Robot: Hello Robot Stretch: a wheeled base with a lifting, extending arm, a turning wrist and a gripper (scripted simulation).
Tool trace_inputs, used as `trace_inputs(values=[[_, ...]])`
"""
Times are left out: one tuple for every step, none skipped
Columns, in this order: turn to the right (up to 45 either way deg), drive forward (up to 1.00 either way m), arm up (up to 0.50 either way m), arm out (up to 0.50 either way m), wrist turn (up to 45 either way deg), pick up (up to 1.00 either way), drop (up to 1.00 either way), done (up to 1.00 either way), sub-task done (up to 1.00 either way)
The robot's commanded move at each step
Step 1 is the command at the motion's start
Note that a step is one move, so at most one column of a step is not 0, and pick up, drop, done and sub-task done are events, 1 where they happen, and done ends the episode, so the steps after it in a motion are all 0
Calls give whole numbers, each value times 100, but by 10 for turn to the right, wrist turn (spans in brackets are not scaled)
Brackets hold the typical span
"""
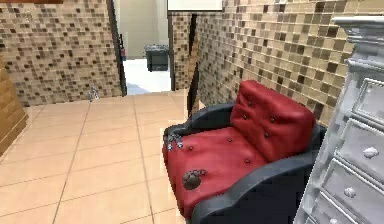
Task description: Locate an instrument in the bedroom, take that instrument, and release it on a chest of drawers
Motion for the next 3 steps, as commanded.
trace_inputs(values=[[0, 40, 0, 0, 0, 0, 0, 0, 0], [-450, 0, 0, 0, 0, 0, 0, 0, 0], [-390, 0, 0, 0, 0, 0, 0, 0, 0]])
